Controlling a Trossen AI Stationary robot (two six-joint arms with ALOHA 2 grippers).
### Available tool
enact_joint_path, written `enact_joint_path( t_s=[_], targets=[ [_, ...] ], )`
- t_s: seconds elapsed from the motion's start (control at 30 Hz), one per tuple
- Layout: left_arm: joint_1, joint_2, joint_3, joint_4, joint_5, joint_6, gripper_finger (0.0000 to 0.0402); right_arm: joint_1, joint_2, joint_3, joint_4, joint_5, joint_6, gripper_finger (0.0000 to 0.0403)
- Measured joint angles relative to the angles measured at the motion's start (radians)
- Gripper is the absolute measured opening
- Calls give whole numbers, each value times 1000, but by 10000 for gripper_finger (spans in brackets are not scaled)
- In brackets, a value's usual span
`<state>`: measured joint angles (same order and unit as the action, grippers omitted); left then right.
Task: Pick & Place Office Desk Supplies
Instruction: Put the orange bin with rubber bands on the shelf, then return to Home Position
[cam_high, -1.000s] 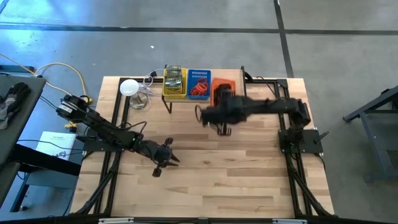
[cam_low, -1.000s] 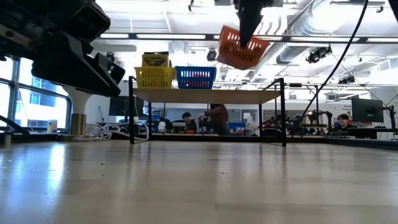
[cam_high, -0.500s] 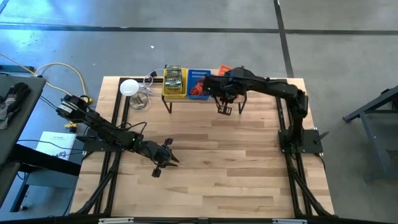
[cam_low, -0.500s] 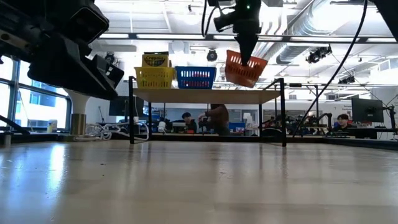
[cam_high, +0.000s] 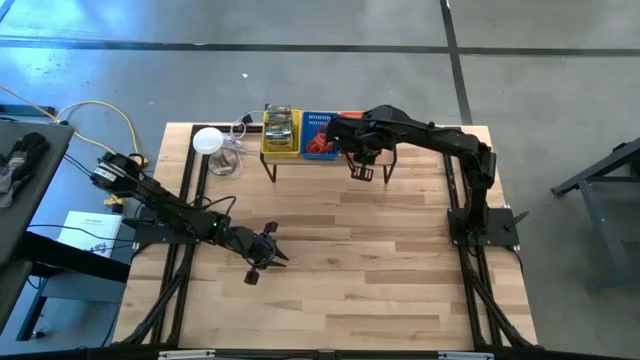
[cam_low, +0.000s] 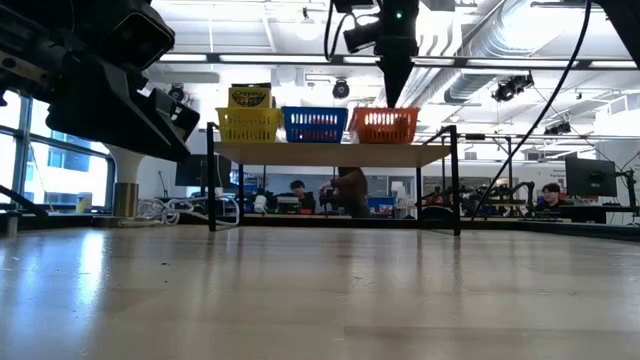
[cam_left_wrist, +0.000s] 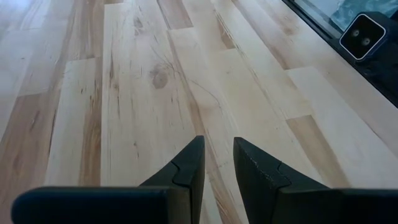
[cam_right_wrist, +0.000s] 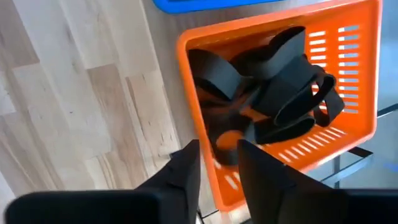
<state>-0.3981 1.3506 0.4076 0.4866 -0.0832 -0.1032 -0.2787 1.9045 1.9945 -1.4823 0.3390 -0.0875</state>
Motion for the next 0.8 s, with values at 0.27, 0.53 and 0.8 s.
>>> enact_joint_path(
  t_s=[0.27,0.53,0.8],
  targets=[
    [0,0,0,0,0,-1,80,36,-44,-1,-33,44,30,138],
    [0,0,0,-4,-3,-20,80,93,-194,-1,-86,45,291,143],
    [47,-91,2,-126,-1,-24,40,247,-442,-145,-85,33,373,16]
  ],
)
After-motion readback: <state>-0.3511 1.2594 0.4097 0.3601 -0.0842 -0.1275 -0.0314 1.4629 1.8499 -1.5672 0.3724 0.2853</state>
